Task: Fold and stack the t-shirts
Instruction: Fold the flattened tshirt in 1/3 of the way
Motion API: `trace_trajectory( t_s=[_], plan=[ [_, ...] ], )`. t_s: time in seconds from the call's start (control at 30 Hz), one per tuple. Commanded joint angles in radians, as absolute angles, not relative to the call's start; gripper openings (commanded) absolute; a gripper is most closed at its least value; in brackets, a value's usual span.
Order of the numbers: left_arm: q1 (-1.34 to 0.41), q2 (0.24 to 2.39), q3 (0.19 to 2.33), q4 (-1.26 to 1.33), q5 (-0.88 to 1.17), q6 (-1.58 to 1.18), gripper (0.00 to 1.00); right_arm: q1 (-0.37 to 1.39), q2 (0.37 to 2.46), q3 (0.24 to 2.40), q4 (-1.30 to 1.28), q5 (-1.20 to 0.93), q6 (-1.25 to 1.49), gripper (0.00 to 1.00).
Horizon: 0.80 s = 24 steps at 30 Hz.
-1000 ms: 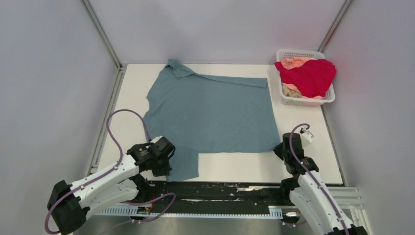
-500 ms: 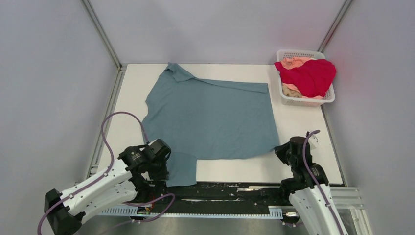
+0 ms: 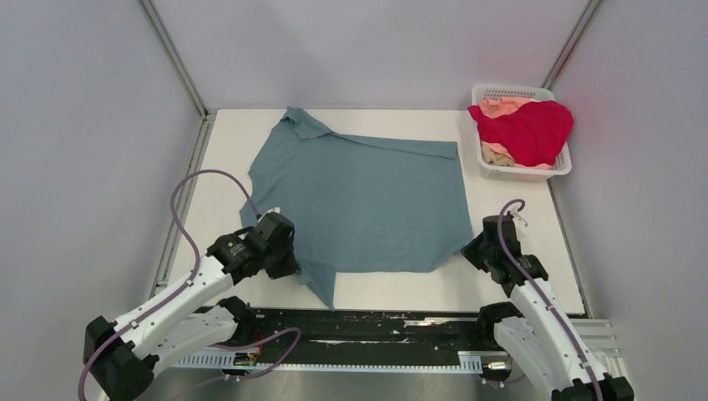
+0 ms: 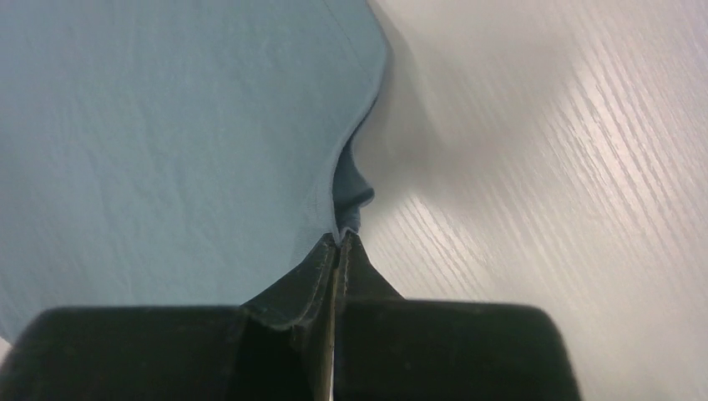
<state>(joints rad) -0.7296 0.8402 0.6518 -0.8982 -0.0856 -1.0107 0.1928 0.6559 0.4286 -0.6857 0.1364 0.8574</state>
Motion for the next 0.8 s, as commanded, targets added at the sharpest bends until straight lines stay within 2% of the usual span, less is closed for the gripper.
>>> trace_trajectory(
  t_s=[0.0, 0.5, 0.77],
  plan=[
    [-0.598, 0.904, 0.715, -0.733, -0.04, -0.895, 0.0, 0.195, 0.753, 0.533, -0.538, 0.159, 0.788, 0.0],
    [-0.275, 1.166, 0.889, -0.501, 0.002, -0.759, 0.0, 0.192, 1.201, 0.81, -0.348, 0.274, 0.726, 0.0],
    [-0.209, 1.294, 0.963, -0.429, 0.037, -0.735, 0.0, 0.186, 1.339, 0.907, -0.308, 0.327, 0.693, 0.0]
  ],
)
